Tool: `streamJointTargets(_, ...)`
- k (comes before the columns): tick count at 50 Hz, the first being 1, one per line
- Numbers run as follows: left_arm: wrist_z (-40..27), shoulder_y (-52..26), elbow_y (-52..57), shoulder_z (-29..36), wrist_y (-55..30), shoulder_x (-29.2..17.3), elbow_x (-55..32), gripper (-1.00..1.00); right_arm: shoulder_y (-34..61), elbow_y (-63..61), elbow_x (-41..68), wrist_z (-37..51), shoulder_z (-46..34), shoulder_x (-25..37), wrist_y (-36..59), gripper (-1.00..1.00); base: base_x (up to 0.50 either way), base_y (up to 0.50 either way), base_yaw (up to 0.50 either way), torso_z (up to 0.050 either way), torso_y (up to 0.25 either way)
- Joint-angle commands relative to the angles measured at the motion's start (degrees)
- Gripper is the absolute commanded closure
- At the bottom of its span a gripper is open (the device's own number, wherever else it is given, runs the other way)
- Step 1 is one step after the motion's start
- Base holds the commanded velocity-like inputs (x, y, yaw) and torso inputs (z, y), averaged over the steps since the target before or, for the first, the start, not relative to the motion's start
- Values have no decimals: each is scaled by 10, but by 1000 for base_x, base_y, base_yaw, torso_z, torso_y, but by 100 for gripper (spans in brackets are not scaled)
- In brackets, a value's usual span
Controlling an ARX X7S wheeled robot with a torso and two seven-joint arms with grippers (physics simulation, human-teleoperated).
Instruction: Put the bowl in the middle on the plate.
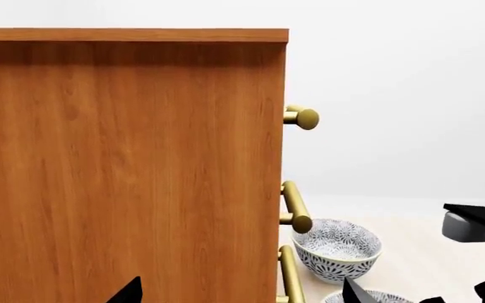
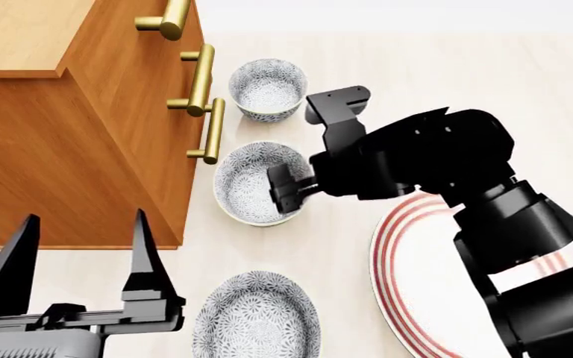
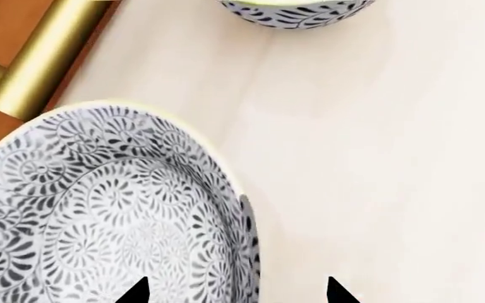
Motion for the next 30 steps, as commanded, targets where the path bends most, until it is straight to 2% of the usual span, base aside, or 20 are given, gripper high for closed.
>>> streamJointTargets(1,-3,-2,-1,2,0,-4,-1,-100,-9,2,-12,-20,-19,-2,-13,-100,0,0,0,0,0)
streamJointTargets(6,-6,-1,-1,3,2,-5,-1,-100,-9,-4,-11,-21,-22,0,-11,-100,0,0,0,0,0)
streamJointTargets(7,-6,-1,-1,4,2,-6,-1,-100,-9,-5,-10,-17,-21,0,-12,100,0,0,0,0,0)
streamJointTargets(30,-19,-5,-4,12,3,-14,-2,-100,2,-33,3,-3,-16,17,0,100,0,0,0,0,0)
